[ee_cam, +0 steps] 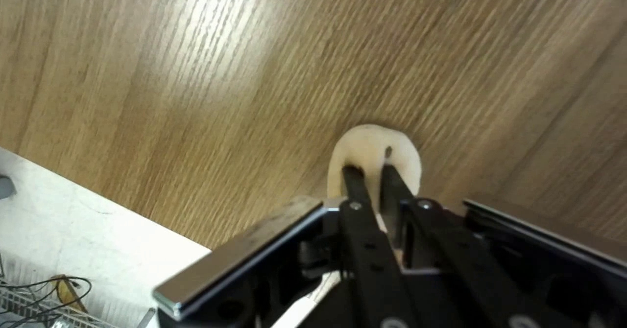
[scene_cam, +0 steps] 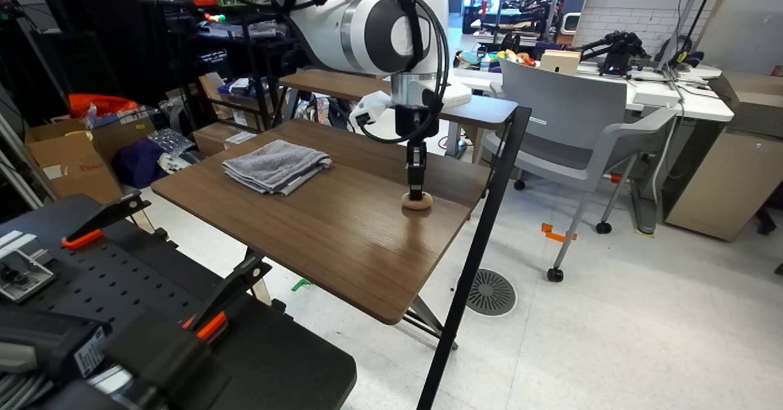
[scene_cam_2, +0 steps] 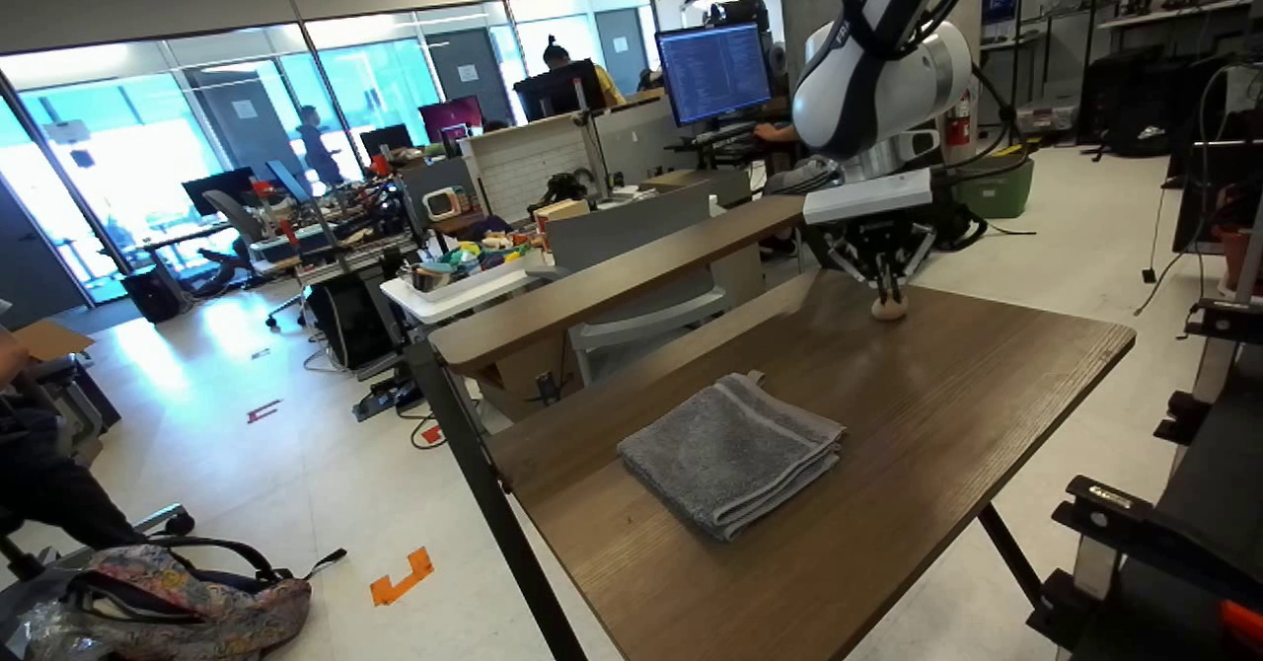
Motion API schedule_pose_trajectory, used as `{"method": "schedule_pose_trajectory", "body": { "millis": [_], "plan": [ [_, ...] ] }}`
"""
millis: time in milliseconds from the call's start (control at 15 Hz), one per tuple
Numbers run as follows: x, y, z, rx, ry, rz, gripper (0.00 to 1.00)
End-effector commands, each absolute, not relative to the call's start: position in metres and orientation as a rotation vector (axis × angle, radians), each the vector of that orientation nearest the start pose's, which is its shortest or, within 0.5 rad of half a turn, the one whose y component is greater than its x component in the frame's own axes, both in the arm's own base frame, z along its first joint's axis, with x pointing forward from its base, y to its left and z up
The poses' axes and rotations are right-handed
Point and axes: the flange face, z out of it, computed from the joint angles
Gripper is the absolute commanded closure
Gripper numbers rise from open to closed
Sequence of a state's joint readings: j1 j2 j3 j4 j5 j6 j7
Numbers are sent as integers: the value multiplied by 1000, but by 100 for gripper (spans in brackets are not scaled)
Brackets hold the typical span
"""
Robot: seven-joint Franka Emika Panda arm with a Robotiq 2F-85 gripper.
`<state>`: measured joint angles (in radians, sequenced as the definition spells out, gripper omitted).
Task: Move the brown plushy to the left and then wipe the table with the towel
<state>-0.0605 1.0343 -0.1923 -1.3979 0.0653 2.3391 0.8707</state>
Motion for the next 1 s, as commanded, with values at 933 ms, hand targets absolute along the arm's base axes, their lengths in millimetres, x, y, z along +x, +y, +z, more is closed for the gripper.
{"method": "schedule_pose_trajectory", "body": {
  "millis": [933],
  "plan": [
    [696, 29, 105, -2640, 1184, -308, 99]
  ]
}}
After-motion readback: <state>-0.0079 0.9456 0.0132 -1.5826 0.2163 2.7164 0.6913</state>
